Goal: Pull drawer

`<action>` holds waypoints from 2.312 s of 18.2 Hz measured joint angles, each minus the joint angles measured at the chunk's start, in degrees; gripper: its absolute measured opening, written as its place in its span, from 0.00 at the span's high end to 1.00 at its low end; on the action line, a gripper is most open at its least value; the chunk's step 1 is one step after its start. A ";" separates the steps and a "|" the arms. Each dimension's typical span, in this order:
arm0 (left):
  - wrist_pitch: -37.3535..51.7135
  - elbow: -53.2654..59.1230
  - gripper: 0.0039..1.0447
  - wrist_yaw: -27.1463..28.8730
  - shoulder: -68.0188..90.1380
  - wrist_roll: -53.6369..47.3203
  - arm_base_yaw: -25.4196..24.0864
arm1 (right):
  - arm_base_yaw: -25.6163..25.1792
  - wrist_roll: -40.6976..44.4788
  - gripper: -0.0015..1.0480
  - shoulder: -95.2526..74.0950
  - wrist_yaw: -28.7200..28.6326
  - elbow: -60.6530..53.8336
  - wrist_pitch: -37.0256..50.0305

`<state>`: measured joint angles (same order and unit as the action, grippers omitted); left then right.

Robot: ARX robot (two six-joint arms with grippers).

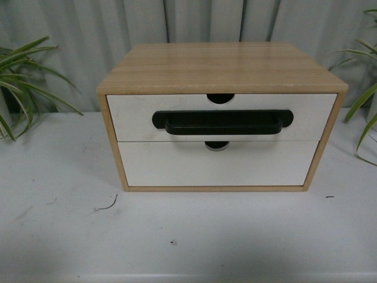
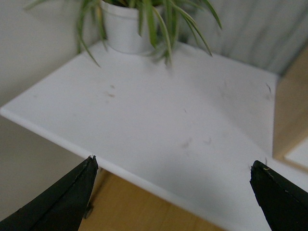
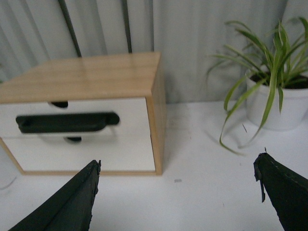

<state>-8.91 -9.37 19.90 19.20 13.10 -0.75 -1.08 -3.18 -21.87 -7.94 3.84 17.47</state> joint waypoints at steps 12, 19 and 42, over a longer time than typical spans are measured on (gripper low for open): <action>33.99 -32.30 0.06 -24.59 58.58 -8.83 4.31 | 8.76 18.32 0.06 -63.58 -5.90 44.00 18.03; -3.63 -52.30 0.06 -42.80 66.53 -52.41 16.04 | 4.33 76.83 0.06 -68.50 -28.22 51.71 -10.03; -13.29 -69.26 0.06 -37.99 90.16 -68.39 24.11 | 10.64 102.75 0.06 -84.08 -22.62 64.98 -35.01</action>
<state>-22.20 -78.63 -18.09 109.36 -55.29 23.35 9.56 99.57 -105.95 -30.57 68.82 -17.54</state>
